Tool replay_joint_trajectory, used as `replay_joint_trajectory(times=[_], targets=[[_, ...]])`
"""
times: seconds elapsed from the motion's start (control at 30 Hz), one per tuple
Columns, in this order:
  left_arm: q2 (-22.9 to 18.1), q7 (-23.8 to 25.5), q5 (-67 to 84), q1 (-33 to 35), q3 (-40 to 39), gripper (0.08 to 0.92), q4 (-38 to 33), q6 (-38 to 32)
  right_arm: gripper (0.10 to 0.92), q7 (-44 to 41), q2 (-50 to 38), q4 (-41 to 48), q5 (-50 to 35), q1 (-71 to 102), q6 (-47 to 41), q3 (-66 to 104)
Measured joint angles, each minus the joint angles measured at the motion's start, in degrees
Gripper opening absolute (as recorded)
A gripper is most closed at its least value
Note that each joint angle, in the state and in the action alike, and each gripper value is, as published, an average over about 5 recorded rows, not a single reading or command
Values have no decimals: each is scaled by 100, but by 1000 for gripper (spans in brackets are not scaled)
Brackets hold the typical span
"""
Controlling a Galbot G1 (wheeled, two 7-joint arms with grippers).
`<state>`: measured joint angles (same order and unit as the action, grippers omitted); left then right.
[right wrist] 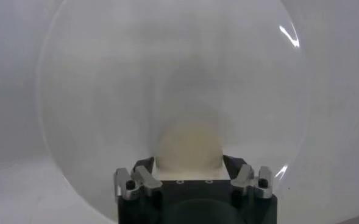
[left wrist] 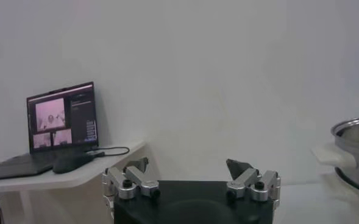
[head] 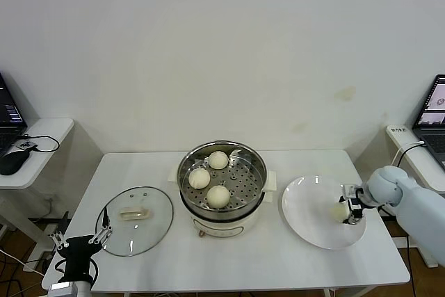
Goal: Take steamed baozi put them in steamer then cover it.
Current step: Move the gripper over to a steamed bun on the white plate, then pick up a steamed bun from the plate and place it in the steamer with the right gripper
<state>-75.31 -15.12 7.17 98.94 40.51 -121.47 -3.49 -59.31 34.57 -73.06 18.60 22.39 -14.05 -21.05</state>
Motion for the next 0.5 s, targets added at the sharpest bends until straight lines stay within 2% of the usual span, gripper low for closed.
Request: replay_joint_trajectory(times=[0.17, 0.5], targets=[[-1, -2, 2, 2, 3, 823, -5, -2, 614, -94, 3, 17, -47, -84, -10, -30], [-3, -4, 12, 3, 22, 823, -20, -2, 611, -377, -262, -292, -437, -743, -223, -465]])
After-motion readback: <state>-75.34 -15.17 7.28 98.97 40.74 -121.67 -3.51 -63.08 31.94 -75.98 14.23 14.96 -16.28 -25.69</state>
